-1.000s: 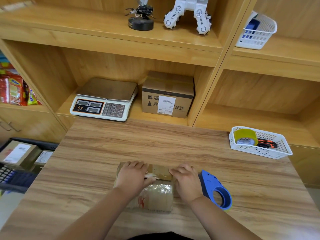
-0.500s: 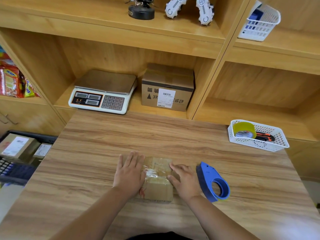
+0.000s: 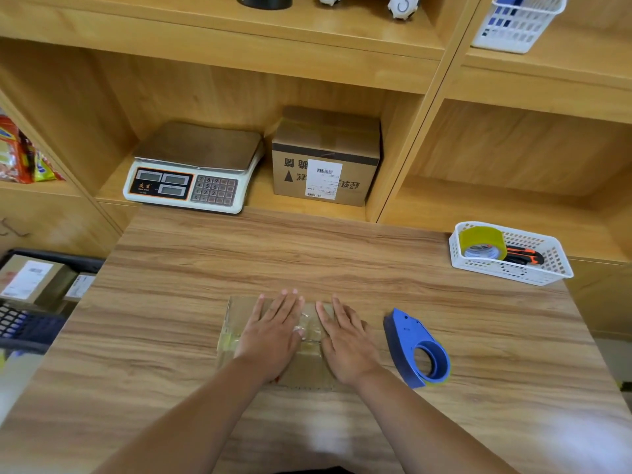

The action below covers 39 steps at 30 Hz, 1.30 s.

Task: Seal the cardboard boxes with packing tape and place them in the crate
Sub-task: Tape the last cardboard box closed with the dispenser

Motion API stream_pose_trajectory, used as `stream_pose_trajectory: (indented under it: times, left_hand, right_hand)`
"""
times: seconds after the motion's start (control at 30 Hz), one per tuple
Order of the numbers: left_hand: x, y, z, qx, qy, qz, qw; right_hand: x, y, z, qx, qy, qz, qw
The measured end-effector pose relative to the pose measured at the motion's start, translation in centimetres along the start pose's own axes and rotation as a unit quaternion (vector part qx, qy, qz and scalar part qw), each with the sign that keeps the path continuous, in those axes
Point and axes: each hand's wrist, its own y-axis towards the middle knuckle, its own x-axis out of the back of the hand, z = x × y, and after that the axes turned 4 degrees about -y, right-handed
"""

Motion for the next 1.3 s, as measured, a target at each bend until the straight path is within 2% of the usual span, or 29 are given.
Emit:
stream_pose_trajectory:
  times: [0.27,0.4,0.53,0.6,0.67,0.8,0.83,1.0,1.2,1.3]
  left_hand:
    - [-0.2,-0.3,-0.7,0.030,0.019,-0.025,0.999]
    - [-0.1,-0.2,-0.6,0.028,0.014,-0.027,0.999]
    - [-0.4,-0.1,-0.4,0.028,0.015,-0.016,0.999]
    - [-0.4,-0.1,-0.5,0.031,0.006,-0.015,0.999]
    - [-0.4,-0.2,-0.6,0.035,-0.001,-0.013,0.999]
    - [-0.3,-0.9,-1.2,0.039,-0.011,-0.012,0.999]
    - [-0.3,-1.0,-1.4,0.037,-0.013,-0.012,0.999]
    - [0.4,-1.6,-1.7,0.020,-0.043,-0.006,0.999]
    - [2.2,-2.5,-1.5,0.053,-0.137,-0.077,0.986]
    - [2.8,-3.1,-1.0,0.077,-0.183,-0.115,0.973]
  right_hand:
    - [-0.2,-0.1,-0.6,0.020,-0.010,0.013,1.000]
    - [-0.2,-1.2,-1.9,-0.008,-0.003,-0.004,1.000]
    - [0.2,-3.8,-5.5,-0.045,-0.016,-0.181,0.982]
    - [0.0,-4.9,-7.4,-0.097,-0.031,-0.209,0.973]
    - [-0.7,-5.7,-9.0,-0.140,-0.044,-0.190,0.971]
    - [-1.8,-6.8,-10.2,-0.234,-0.063,-0.081,0.967]
    - [-2.2,-6.9,-10.5,-0.241,-0.070,-0.076,0.965]
    - [-1.7,-6.6,-10.3,-0.254,-0.018,-0.087,0.963]
    - [0.0,-6.2,-9.5,-0.246,0.034,-0.123,0.961]
    - [1.3,-6.0,-8.6,-0.250,0.196,-0.164,0.934]
